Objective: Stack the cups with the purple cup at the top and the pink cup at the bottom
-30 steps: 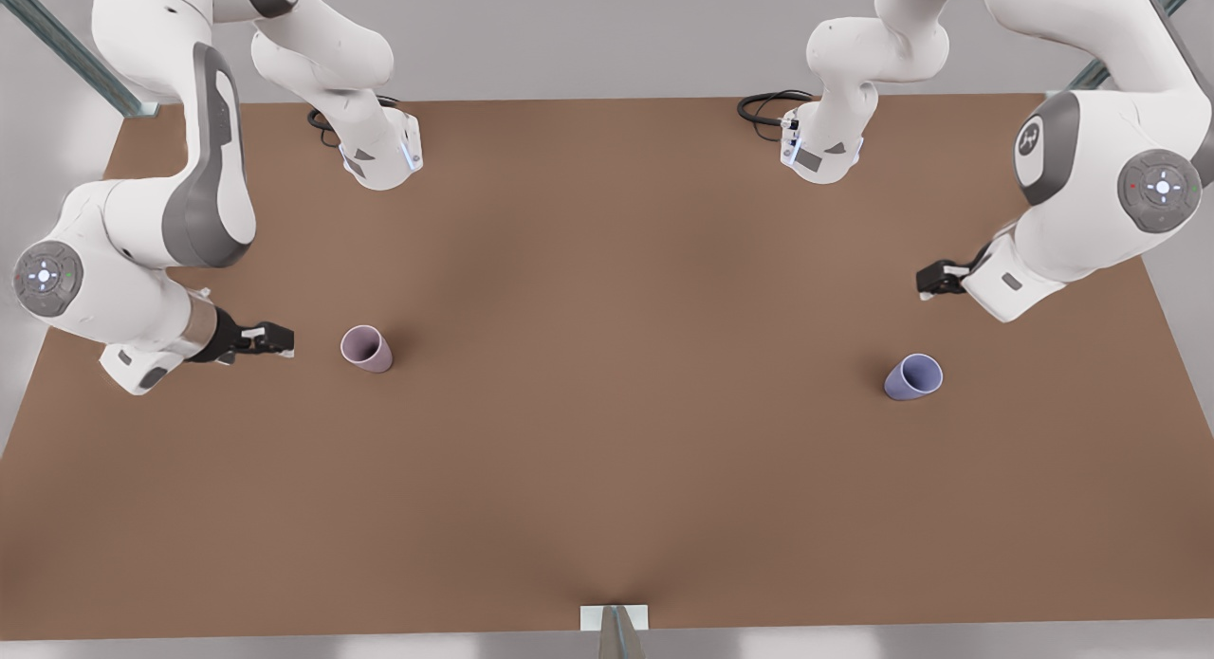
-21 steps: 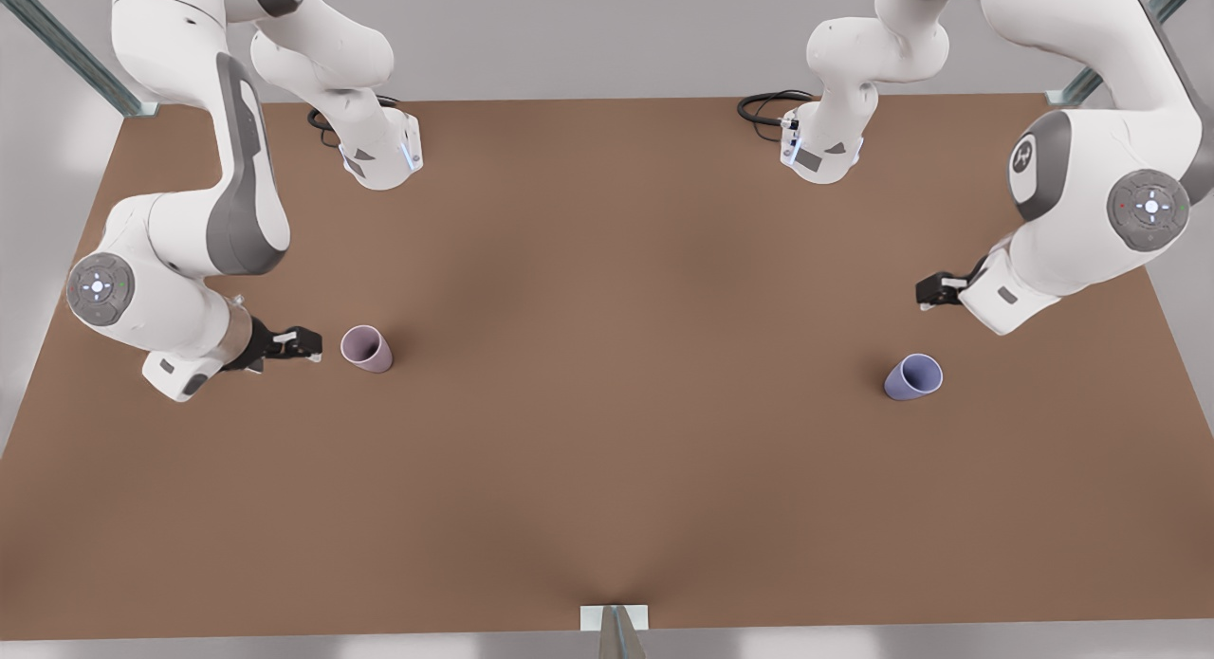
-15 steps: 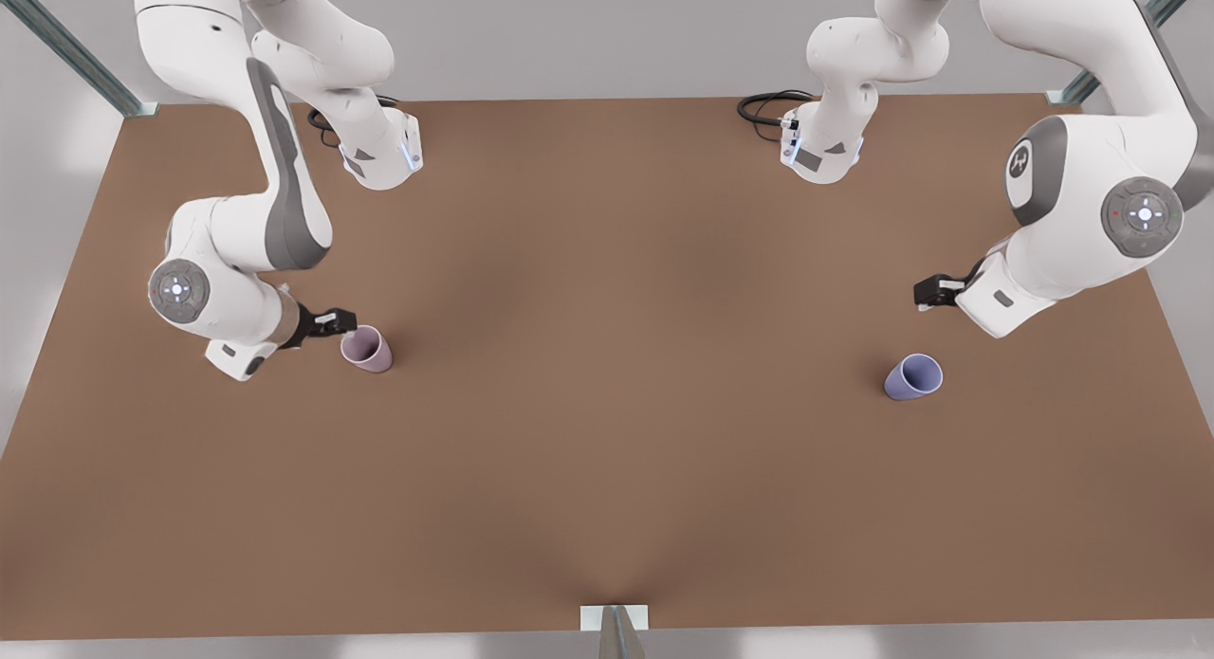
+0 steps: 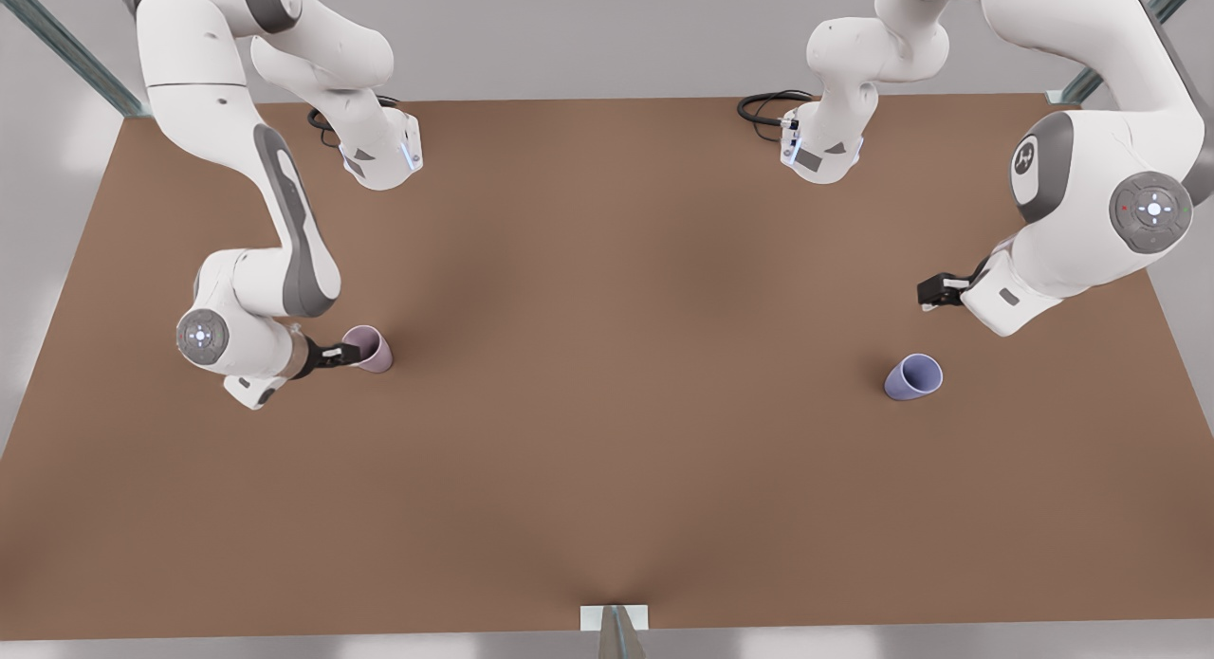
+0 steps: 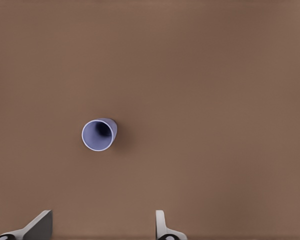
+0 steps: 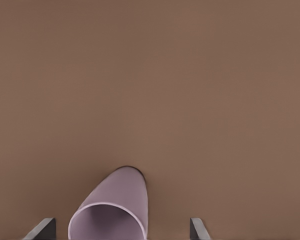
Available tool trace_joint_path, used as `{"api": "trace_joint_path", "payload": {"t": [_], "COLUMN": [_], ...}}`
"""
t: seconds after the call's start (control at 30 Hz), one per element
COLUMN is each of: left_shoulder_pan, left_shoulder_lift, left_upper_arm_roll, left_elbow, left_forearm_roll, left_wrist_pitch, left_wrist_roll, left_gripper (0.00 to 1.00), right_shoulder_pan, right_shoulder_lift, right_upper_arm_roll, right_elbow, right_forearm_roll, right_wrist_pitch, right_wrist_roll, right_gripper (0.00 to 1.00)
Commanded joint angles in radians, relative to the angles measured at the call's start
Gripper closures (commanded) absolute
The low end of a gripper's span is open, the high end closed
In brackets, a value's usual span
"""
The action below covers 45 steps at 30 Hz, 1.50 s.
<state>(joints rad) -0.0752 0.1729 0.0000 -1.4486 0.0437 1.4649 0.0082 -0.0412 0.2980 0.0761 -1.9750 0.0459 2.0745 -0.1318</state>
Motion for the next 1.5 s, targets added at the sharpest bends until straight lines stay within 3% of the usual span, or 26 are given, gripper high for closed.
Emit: {"api": "trace_joint_path", "payload": {"t": [0.0, 0.1, 0.47, 0.5, 0.57, 0.6, 0.63, 0.97, 1.13, 1.2, 1.33, 1.43, 1.47], "left_shoulder_pan": [0.0, 0.0, 0.0, 0.0, 0.0, 0.0, 0.0, 0.0, 0.0, 0.0, -0.001, 0.0, 0.0], "left_shoulder_lift": [-0.003, -0.004, -0.007, -0.006, -0.006, -0.006, -0.006, -0.007, -0.006, -0.004, 0.002, -0.001, -0.003], "left_upper_arm_roll": [0.0, 0.0, -0.002, 0.0, -0.002, -0.002, 0.0, -0.002, -0.002, -0.002, -0.002, -0.002, -0.002], "left_elbow": [0.001, 0.001, 0.002, 0.011, 0.011, 0.011, 0.013, 0.016, 0.028, 0.028, 0.028, 0.028, 0.028], "left_forearm_roll": [-0.002, -0.002, -0.001, -0.001, -0.001, -0.001, -0.002, 0.002, 0.004, 0.002, 0.002, 0.004, 0.004], "left_wrist_pitch": [-0.003, -0.005, -0.005, -0.006, -0.008, -0.009, -0.012, -0.015, -0.026, -0.026, -0.024, -0.024, -0.024], "left_wrist_roll": [0.0, 0.0, -0.004, -0.004, -0.004, -0.004, -0.004, -0.004, -0.004, -0.004, -0.004, -0.004, -0.004], "left_gripper": [0.0, 0.0, 0.0, 0.0, 0.0, 0.0, 0.0, 0.0, 0.0, 0.0, 0.0, 0.0, 0.0], "right_shoulder_pan": [-0.003, -0.002, -0.003, -0.002, 0.0, 0.001, 0.003, 0.01, 0.027, 0.115, 0.296, 0.472, 0.506], "right_shoulder_lift": [-0.007, -0.079, -0.036, -0.034, -0.033, -0.033, -0.031, -0.034, 0.018, 0.093, 0.4, 0.665, 0.711], "right_upper_arm_roll": [-0.001, 0.001, 0.001, 0.001, 0.001, 0.001, 0.001, 0.008, 0.149, 0.149, 0.146, 0.111, 0.099], "right_elbow": [-0.022, -0.157, -0.26, -0.263, -0.262, -0.262, -0.262, -0.211, 0.054, 0.22, 0.76, 1.171, 1.234], "right_forearm_roll": [0.0, 0.0, -0.001, -0.001, -0.001, -0.001, -0.001, 0.002, 0.0, -0.003, -0.044, -0.064, -0.063], "right_wrist_pitch": [0.098, 0.179, 0.34, 0.343, 0.343, 0.343, 0.343, 0.32, 0.173, 0.099, -0.166, -0.283, -0.275], "right_wrist_roll": [-0.029, -0.029, -0.054, -0.054, -0.054, -0.054, -0.054, -0.017, 0.297, 0.48, 0.859, 1.087, 1.117], "right_gripper": [0.0, 0.0, 0.01, 0.08, 0.55, 0.72, 0.79, 0.79, 0.79, 0.79, 0.79, 0.79, 0.79]}}
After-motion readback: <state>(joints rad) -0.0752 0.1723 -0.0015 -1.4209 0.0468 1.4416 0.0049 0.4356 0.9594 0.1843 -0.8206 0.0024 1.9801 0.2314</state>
